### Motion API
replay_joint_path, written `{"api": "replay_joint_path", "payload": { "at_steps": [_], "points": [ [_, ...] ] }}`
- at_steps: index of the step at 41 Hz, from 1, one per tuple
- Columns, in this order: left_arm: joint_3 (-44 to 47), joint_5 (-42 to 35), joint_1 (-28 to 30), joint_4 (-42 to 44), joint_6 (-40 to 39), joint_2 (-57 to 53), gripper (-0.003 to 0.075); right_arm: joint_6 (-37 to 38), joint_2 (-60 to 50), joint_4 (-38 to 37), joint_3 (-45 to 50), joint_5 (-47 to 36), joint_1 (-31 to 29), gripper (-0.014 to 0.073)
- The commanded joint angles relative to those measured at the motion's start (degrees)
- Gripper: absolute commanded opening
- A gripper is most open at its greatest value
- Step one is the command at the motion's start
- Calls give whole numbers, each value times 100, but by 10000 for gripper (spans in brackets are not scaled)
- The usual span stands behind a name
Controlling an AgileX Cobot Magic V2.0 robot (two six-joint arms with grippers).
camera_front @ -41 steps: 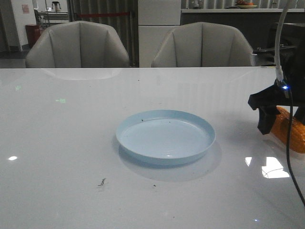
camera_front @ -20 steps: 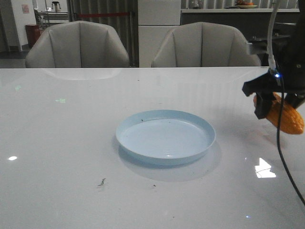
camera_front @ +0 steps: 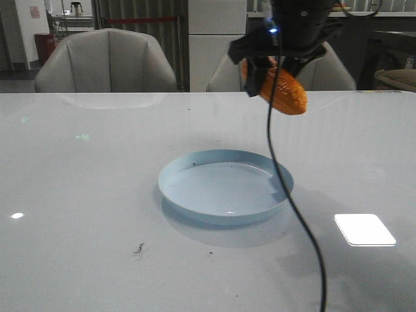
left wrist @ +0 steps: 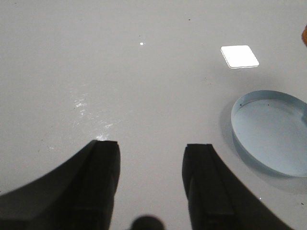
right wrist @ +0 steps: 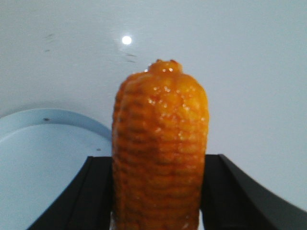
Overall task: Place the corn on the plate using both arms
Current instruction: 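Lift the corn and carry it over the plate with the right gripper, then lower the corn onto the plate and open the right gripper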
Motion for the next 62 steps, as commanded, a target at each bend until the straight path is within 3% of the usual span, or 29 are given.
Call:
{"api": "replay_joint_path", "payload": {
  "at_steps": [1, 17, 21, 30, 43, 51, 56, 62],
  "points": [
    [-161, -463, 2, -37, -65, -28, 386, -68, -193, -67, -211, -136, 336, 167],
    [-161, -463, 2, -124, -65, -28, 386, -68, 561, -67, -211, 146, 866, 178],
    [-161, -463, 2, -124, -65, -28, 386, -68, 678, -55, -211, 197, 866, 239],
    [-161, -463, 2, -124, -65, -28, 386, -68, 715, -21, -211, 75, 866, 553],
    [-161, -463, 2, -133, -65, -28, 386, -56, 258, -246, -211, 372, 797, 576],
    [-161, -463, 2, -133, -65, -28, 386, 444, -1011, 48, -211, 438, 156, 576],
    [-161, -463, 2, -49, -65, -28, 386, 453, -1928, 527, -198, 492, -441, 576],
    [-161, -463, 2, 230, -65, -28, 386, 406, -2934, 469, -6, 708, -1062, 575]
  ]
}}
